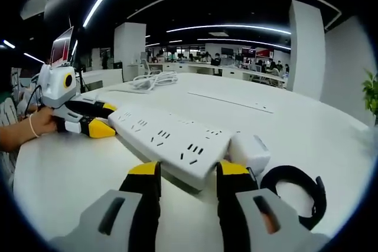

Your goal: Straighten the power strip on the desk, plug the charger into it

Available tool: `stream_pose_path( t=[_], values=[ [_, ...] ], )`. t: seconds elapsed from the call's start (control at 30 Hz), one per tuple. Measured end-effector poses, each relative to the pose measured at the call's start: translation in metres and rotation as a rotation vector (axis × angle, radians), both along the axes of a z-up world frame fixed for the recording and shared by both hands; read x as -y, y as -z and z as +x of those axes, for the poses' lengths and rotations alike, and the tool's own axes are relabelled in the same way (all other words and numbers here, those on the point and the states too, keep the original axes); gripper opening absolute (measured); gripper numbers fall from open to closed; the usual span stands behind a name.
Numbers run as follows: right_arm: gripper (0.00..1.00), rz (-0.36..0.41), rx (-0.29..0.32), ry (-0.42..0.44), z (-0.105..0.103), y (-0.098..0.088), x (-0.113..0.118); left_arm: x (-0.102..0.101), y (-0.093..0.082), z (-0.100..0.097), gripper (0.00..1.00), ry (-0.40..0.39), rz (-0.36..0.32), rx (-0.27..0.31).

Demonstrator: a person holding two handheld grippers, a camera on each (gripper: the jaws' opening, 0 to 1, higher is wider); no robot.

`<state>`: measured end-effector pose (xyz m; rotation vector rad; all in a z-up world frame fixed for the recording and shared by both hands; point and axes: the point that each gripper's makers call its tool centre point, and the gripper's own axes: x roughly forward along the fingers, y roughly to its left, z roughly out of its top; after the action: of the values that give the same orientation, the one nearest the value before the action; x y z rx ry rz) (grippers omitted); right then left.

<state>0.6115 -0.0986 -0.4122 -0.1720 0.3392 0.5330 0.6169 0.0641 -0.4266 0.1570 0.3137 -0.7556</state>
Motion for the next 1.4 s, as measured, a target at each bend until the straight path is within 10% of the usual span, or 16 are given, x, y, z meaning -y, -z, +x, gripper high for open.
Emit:
stream_pose_path(
  t=[0.73, 1.4],
  values=[
    [0.36, 0.0, 0.002, -0.008, -0.0018, 0.0003, 0.0012, -0.0012, -0.0014, -0.0005, 0.32, 0.003, 0.018, 0.017],
    [0.55, -0.048, 0.015, -0.051, -0.0042, -0.002, -0.003, -0.0045, -0.0017, -0.0046, 0.49, -0.005, -0.014, -0.009]
  ],
)
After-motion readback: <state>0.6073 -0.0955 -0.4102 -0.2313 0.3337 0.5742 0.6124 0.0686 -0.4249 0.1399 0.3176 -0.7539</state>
